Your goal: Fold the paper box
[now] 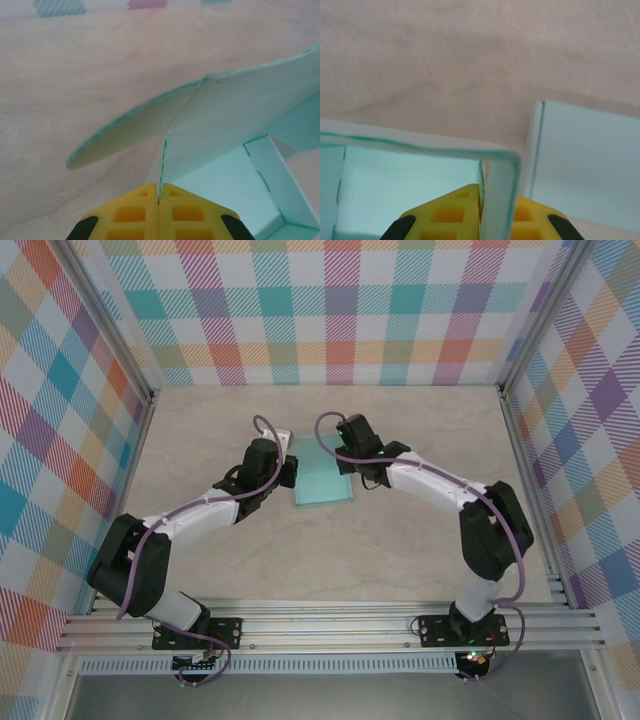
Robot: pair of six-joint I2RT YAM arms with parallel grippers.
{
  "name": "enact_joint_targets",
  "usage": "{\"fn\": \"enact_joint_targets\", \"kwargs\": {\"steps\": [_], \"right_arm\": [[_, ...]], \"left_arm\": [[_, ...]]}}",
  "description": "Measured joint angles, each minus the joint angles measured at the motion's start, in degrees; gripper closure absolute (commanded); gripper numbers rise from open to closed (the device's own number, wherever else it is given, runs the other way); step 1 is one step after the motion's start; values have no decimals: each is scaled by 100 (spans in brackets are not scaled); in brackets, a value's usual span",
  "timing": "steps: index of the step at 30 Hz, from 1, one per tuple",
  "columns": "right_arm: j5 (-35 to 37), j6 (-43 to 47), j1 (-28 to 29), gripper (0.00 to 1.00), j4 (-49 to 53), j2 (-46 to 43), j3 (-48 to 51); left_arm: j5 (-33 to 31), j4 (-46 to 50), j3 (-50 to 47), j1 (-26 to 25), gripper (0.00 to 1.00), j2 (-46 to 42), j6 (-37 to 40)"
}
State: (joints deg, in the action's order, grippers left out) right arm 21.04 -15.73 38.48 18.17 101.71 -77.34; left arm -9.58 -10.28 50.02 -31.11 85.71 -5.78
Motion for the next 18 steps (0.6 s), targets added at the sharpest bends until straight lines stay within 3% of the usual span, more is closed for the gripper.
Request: {"fn": "enact_joint_targets", "kwargs": {"steps": [6,18], "right_arm": [[-87,-210,68,94,-487,754,-636],[-92,-450,313,96,-1139,935,-306]], "left_arm": [[-1078,-9,-28,-96,100,17,-1062],[-2197,-227,-291,-376,100,450,-2494]]}}
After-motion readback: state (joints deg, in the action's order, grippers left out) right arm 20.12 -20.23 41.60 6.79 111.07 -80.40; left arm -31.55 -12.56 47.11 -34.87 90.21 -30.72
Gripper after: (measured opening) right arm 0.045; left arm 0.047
